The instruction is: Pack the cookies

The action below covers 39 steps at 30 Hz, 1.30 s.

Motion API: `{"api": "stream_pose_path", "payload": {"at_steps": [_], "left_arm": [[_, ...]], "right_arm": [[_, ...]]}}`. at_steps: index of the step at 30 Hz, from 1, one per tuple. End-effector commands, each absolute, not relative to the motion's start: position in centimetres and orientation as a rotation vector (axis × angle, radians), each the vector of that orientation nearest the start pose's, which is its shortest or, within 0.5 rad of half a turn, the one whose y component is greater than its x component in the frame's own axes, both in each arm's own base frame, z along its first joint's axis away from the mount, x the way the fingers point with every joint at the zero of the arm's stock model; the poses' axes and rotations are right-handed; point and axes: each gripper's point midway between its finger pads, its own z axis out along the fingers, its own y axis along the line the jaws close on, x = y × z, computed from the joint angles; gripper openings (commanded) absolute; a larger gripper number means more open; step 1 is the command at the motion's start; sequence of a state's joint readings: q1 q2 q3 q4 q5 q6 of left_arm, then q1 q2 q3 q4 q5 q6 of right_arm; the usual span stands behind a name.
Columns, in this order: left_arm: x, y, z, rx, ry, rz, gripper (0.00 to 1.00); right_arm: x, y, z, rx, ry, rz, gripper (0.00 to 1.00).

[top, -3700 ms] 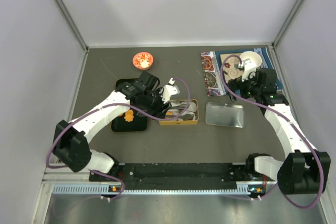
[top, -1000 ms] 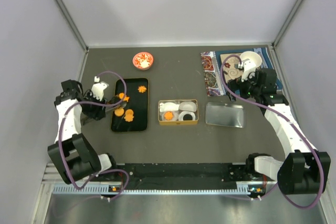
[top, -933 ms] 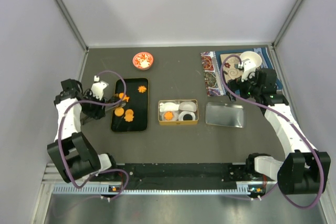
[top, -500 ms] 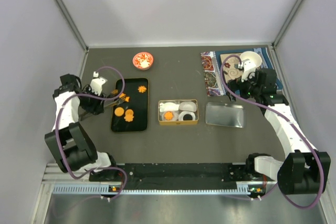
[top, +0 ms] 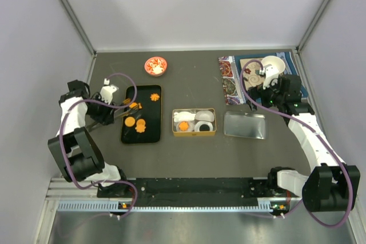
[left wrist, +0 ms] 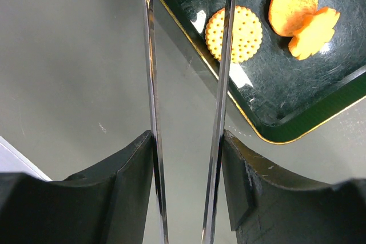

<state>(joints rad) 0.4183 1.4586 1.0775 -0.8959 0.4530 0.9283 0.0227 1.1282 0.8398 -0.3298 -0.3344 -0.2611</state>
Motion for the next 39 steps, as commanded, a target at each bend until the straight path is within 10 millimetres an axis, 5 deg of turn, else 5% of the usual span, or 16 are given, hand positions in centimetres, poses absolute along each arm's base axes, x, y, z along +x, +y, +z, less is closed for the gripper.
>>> {"api": "stream_pose_path", "payload": {"at_steps": [1, 20, 39], "left_arm": [[29.0, 6.8, 10.8, 0.816, 2.454, -0.252, 0.53], [28.7, 4.8, 10.5, 0.934, 2.453, -0.334, 0.52], [27.4, 4.8, 10.0, 1.041, 2.453, -0.335, 0.53]], "right_arm": [[34.5, 5.2, 19.1, -0.491, 2.035, 0.205, 0.99], [34.5, 5.2, 19.2, -0.491, 2.034, 0.199, 0.99], [34.6, 5.2, 18.9, -0.493, 2.042, 0.207, 0.99]]}}
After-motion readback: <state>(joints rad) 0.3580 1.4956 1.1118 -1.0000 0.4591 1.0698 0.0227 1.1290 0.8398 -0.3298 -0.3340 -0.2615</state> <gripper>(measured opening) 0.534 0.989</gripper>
